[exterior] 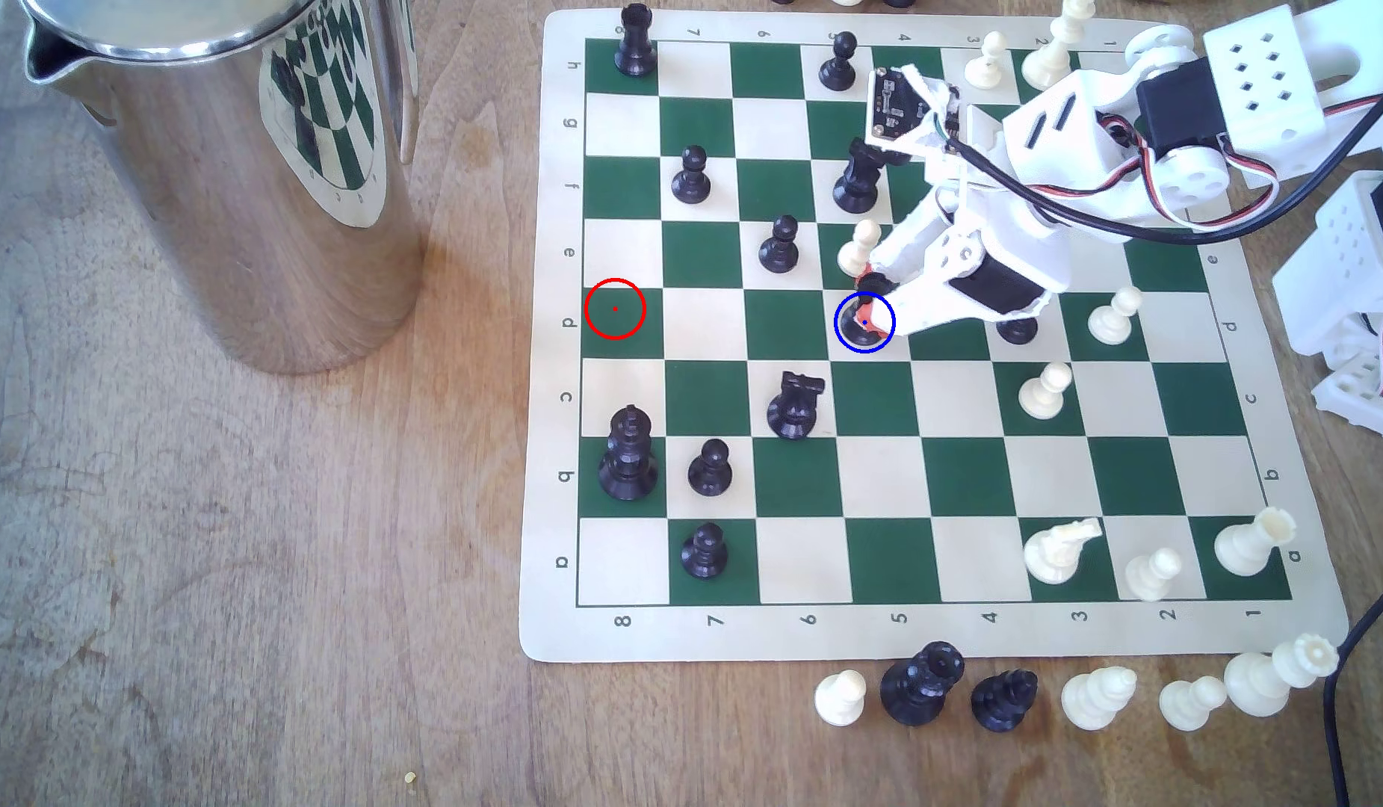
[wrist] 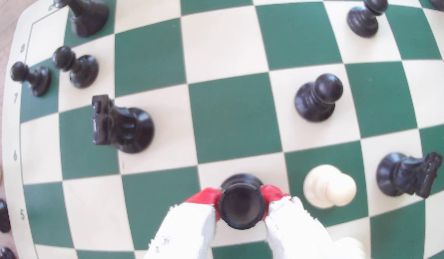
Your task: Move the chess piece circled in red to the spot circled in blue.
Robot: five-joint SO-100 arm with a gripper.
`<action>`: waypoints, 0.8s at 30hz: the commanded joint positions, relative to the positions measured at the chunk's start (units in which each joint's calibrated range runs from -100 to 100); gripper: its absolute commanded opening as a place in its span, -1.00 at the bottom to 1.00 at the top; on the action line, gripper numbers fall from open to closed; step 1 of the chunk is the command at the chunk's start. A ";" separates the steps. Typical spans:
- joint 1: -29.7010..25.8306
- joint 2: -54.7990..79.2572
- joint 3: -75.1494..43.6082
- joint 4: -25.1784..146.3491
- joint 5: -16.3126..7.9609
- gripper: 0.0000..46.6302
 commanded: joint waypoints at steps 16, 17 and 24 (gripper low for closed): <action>-0.11 -9.37 2.11 6.33 1.27 -0.45; -0.26 -10.65 2.48 7.07 1.27 -0.46; -0.03 -21.85 4.47 16.08 1.32 -0.52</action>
